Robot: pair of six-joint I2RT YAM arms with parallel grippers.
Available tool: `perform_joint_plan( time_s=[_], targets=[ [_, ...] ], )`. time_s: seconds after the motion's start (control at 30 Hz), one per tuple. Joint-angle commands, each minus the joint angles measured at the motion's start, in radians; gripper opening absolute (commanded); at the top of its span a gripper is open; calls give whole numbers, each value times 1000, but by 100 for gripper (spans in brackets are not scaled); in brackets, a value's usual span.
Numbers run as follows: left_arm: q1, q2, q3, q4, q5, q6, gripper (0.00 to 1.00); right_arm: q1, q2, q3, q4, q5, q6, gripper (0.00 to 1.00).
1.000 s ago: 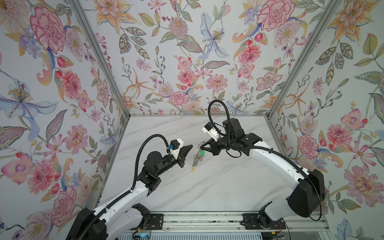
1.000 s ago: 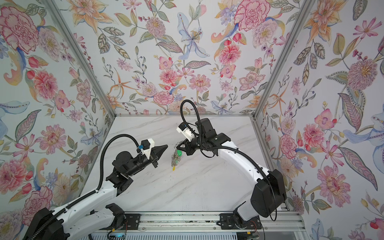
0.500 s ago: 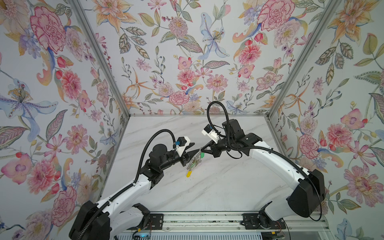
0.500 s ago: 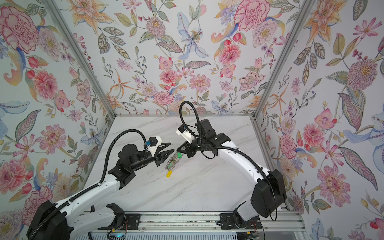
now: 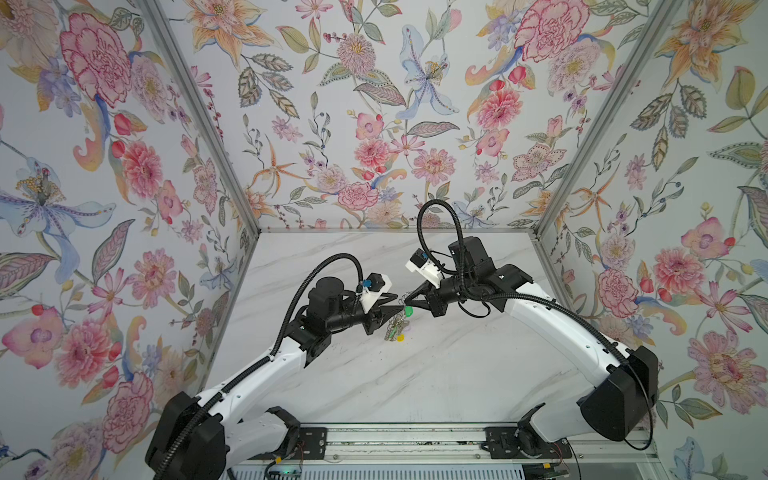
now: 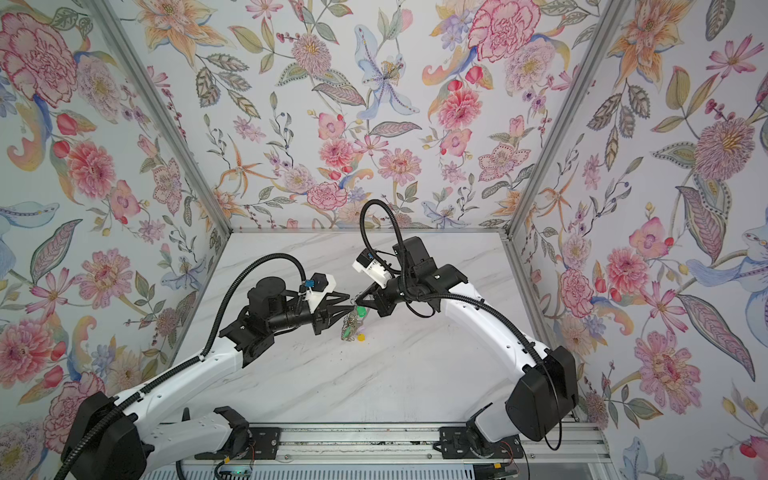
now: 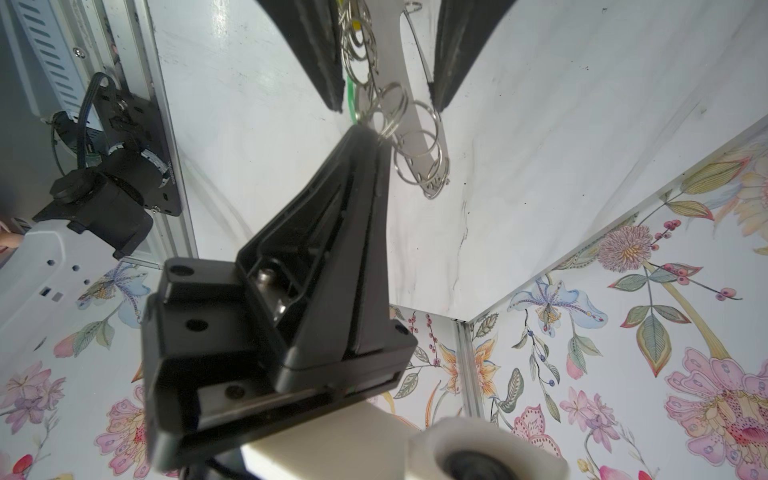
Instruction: Remove the keys from the keyring
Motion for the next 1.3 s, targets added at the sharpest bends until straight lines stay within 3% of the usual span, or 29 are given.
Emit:
perform_joint_plan(
  time_s=[0.0,0.2,0.67,0.8,1.27],
  targets=[
    [11,18,33,-17,41,10,37,3,-22,35,-16,-26,-42,0],
    [13,30,42,-9,49,5,36,15,-4,54,-41,-30,-56,0],
    [15,24,23,21,62,-10,11,23,30,55,-59,-8,-67,0],
    [14,27,23,22,68,-9,0,24,37,55,-59,29,-61,0],
    [16,-5,-33,133,1,-65,0,4,26,8,-8,52,-3,2]
  ],
)
